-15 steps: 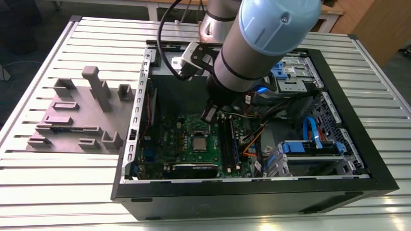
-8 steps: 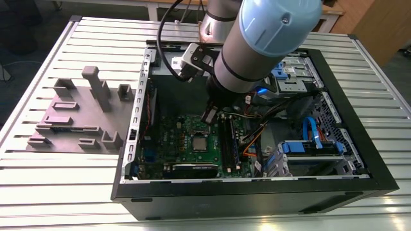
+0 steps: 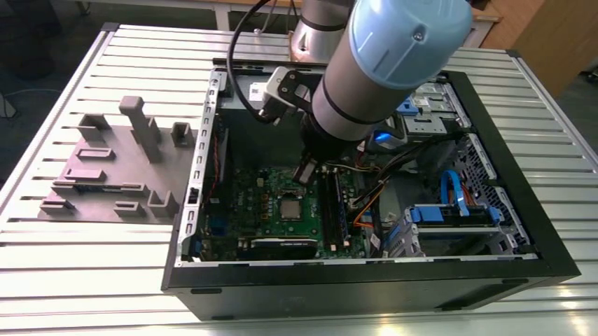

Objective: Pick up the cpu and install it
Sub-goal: 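Close the cpu cover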

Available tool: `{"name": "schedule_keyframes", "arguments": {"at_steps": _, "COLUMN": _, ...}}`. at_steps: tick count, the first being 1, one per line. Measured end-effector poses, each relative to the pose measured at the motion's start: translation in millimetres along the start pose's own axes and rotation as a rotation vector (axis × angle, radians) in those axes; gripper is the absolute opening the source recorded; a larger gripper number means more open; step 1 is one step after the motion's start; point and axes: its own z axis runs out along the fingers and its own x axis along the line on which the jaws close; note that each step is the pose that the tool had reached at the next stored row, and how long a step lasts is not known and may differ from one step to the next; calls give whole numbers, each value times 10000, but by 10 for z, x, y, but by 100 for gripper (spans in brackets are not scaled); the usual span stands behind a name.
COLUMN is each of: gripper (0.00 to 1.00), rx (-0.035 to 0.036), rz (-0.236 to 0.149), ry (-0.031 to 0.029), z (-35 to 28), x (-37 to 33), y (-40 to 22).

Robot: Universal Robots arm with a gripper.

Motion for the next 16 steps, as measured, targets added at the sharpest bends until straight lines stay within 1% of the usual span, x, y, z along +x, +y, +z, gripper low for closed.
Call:
{"name": "schedule_keyframes", "arguments": {"at_steps": 7, "gripper": 11, "rx": 1, "rz": 1, "ry": 2, "z": -13, "x": 41, "y": -18}}
{"name": "schedule_keyframes", "arguments": {"at_steps": 16, "gripper": 11, "rx": 4, "rz": 0, "ry": 7, "z": -20, "x": 63, "y": -29}}
